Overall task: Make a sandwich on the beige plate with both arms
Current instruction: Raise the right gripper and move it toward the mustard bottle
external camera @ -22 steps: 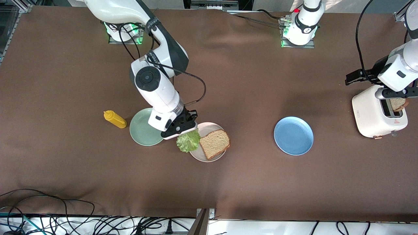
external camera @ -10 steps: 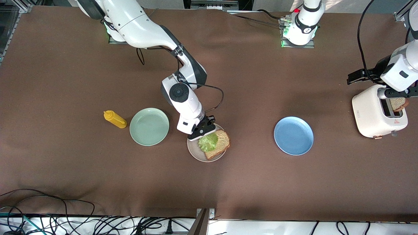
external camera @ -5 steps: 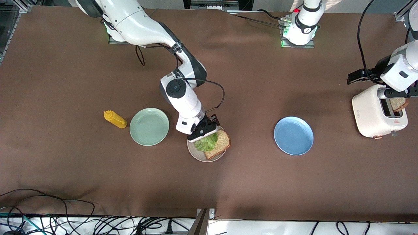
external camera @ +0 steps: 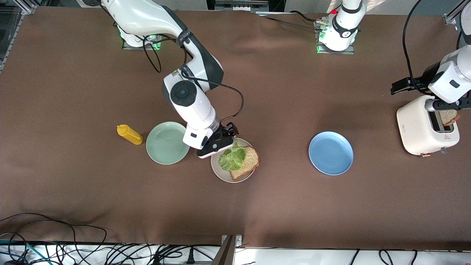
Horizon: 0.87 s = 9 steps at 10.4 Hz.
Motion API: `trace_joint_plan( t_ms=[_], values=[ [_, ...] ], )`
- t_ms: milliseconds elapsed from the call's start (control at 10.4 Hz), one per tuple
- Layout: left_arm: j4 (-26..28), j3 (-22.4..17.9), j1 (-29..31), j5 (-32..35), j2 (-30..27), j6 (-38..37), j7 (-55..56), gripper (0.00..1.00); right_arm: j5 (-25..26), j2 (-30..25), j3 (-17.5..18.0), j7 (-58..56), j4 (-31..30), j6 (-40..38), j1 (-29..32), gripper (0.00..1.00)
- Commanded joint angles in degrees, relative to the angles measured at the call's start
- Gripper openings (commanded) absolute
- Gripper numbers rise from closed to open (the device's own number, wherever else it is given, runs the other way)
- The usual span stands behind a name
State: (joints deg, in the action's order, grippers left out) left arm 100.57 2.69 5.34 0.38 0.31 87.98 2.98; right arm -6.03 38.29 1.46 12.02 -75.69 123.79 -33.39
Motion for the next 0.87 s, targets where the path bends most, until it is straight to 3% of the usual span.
trace_joint_plan(
  t_ms=[0, 385, 577, 770],
  values=[
    [0.5, 0.2, 0.7, -1.3, -0.7, -0.9, -1.5, 1.00, 0.0, -7.1, -0.1, -1.1, -1.3, -10.7, 2.3, 1.00],
    [0.6, 0.2, 1.4, -1.3, -0.7, -1.4, -1.5, 1.00, 0.6, -21.2, -0.3, -1.0, -9.2, -24.1, 9.2, 1.00],
    [0.5, 0.2, 1.4, -1.3, -0.7, -1.4, -1.5, 1.00, 0.7, -28.7, -0.8, -3.7, -17.7, -25.1, 13.3, 1.00],
    [0.5, 0.2, 1.4, -1.3, -0.7, -1.4, -1.5, 1.00, 0.7, -32.6, -4.3, -8.8, -24.6, -25.0, 15.1, 1.00]
  ],
)
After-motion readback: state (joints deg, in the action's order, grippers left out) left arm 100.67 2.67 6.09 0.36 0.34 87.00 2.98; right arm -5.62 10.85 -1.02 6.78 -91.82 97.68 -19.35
